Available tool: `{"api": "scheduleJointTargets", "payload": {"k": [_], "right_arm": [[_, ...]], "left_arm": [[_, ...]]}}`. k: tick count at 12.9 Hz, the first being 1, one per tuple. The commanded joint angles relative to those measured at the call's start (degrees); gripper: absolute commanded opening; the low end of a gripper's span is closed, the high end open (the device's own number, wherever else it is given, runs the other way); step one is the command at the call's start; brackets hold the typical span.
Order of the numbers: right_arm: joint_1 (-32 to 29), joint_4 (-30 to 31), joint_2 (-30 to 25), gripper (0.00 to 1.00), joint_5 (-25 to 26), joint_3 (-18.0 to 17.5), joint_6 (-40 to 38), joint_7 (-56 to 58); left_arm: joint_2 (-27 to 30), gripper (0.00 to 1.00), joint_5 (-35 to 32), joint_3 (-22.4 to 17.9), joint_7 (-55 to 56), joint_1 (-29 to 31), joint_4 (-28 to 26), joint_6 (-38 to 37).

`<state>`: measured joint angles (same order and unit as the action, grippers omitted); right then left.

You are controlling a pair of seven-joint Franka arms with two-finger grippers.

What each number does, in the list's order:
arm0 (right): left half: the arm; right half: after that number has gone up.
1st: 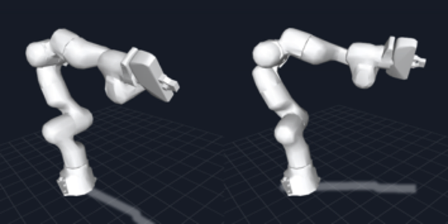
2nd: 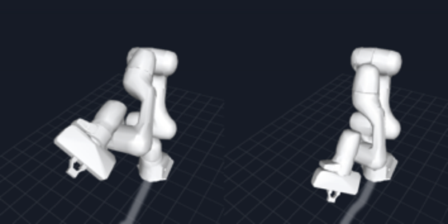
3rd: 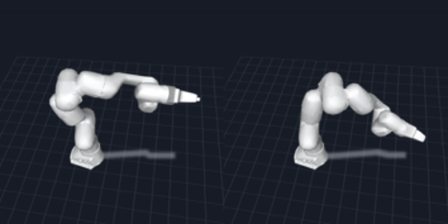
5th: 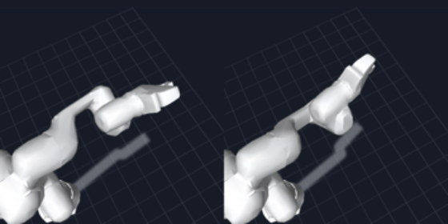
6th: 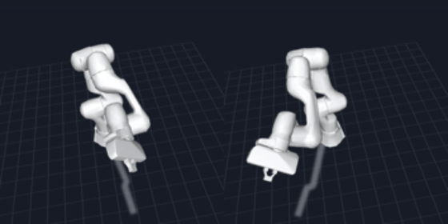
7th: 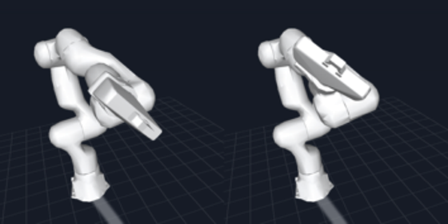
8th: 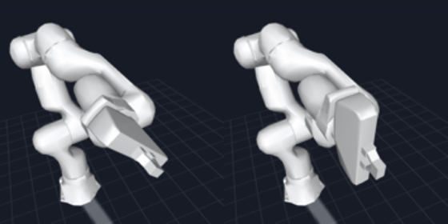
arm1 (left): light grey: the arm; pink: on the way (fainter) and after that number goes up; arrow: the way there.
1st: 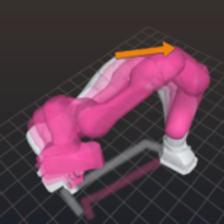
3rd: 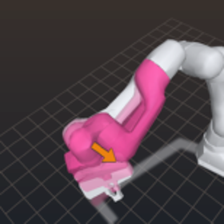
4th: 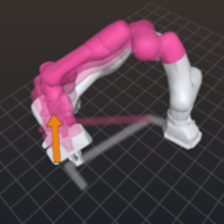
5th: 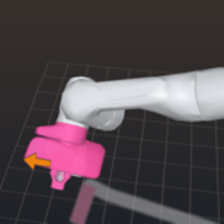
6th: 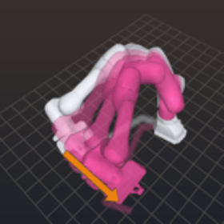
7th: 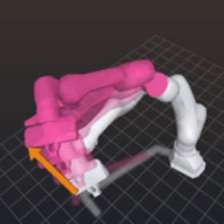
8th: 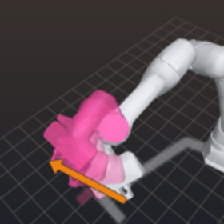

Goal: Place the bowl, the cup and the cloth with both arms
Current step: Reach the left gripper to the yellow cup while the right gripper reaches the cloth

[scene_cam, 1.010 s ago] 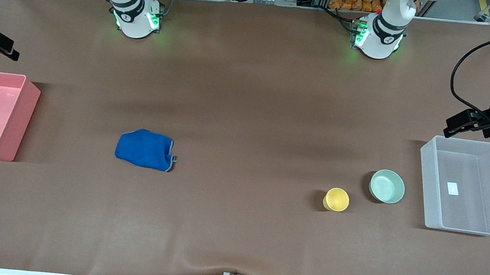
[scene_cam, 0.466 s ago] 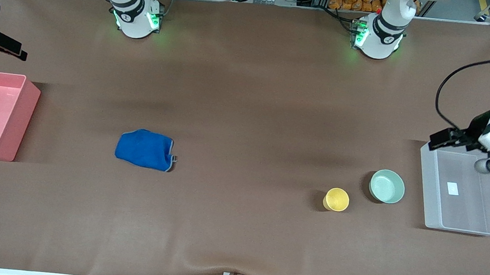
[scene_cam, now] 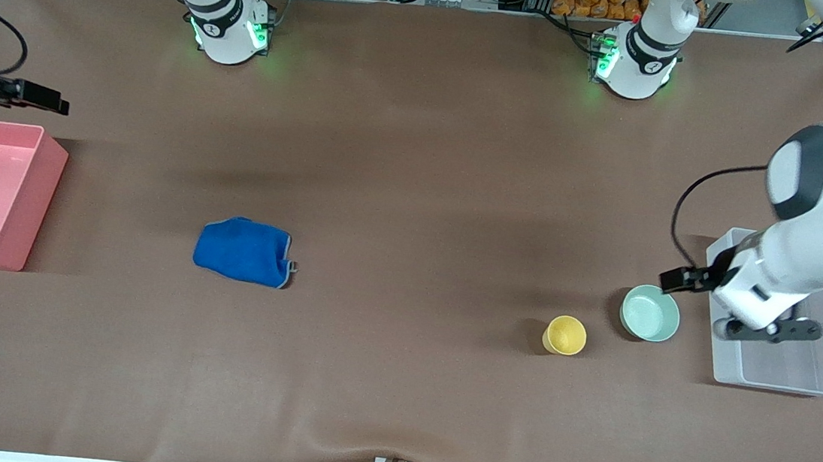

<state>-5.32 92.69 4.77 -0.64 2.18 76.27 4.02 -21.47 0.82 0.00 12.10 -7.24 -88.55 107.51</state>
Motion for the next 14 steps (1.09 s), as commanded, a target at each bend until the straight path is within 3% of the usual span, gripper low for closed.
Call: {"api": "scheduleJointTargets", "payload": {"k": [1,5,8,9,14], "right_arm": [[-0.7,-0.8,3.2,1.0,0.5,-0.7,1.2,-0.1],[-0.3,-1.6,3.8,1.0,-1.7,-1.1,6.8,0.7],[0.9,-1.9,3.4,1.0,-5.4,-1.3,8.3,0.9],[2.8,-1.6,4.4,1.0,-8.0,-1.2,12.2,0.9],[7.7,-1.5,16.0,1.0,-9.4,-1.1,25.3,0.5]], "left_arm": [[-3.1,1.0,1.3,-0.1,2.4,-0.1,1.4,2.1],[-10.5,1.0,0.8,-0.3,10.7,-5.8,1.4,11.2],[-12.9,1.0,1.5,-0.2,10.8,-5.3,1.4,13.5],[-13.8,1.0,1.6,-0.2,10.2,-5.1,1.4,14.0],[-16.1,0.94,1.7,-0.2,10.0,-4.9,1.5,17.1]]}}
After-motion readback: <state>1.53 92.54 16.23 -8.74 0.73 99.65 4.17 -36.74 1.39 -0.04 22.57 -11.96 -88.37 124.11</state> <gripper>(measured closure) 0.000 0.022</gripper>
